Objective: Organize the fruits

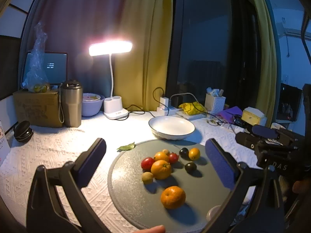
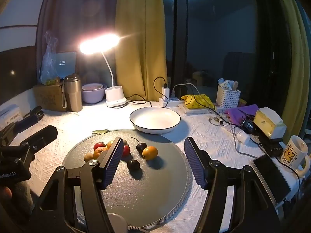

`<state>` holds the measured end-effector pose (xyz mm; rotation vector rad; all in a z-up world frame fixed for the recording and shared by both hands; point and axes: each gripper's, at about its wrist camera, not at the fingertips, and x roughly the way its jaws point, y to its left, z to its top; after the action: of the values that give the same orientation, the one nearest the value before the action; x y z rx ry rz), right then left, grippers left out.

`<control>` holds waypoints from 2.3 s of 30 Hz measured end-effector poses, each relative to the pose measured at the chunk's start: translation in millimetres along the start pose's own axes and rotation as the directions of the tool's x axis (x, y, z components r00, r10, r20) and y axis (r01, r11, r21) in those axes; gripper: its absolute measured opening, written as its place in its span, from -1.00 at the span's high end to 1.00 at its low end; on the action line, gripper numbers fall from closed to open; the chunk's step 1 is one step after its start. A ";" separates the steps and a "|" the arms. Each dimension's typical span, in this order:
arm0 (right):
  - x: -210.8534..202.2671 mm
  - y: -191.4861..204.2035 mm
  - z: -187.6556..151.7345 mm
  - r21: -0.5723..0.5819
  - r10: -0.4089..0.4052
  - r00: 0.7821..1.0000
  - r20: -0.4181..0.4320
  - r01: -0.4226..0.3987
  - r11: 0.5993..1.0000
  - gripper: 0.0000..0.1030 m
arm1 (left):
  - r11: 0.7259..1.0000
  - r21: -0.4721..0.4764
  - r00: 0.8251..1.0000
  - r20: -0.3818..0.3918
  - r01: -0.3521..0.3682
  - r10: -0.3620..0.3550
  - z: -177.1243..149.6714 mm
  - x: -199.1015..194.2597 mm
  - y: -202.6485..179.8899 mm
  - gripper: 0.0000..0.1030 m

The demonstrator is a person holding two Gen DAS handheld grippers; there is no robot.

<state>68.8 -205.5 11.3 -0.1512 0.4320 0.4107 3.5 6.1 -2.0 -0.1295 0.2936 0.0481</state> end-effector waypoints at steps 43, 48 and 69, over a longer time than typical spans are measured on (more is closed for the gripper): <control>4.9 2.0 -3.3 0.006 -0.002 1.000 -0.017 0.002 1.000 -0.32 | 1.000 0.015 1.000 -0.009 0.015 -0.014 -2.6 0.0 -6.0 -0.99; 4.8 1.4 -2.9 0.005 -0.002 1.000 -0.015 0.002 1.000 -0.32 | 1.000 0.014 1.000 -0.009 0.015 -0.015 -2.5 -0.2 -5.7 -0.99; 12.8 1.2 -7.0 0.009 -0.002 0.999 -0.041 0.003 1.000 -0.32 | 0.999 0.011 0.996 -0.072 0.047 -0.046 -14.0 13.4 -9.6 -0.99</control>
<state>76.3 -201.5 -0.7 -0.1514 0.4745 0.4036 13.0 -4.9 -18.1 -0.1255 0.3626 -0.0043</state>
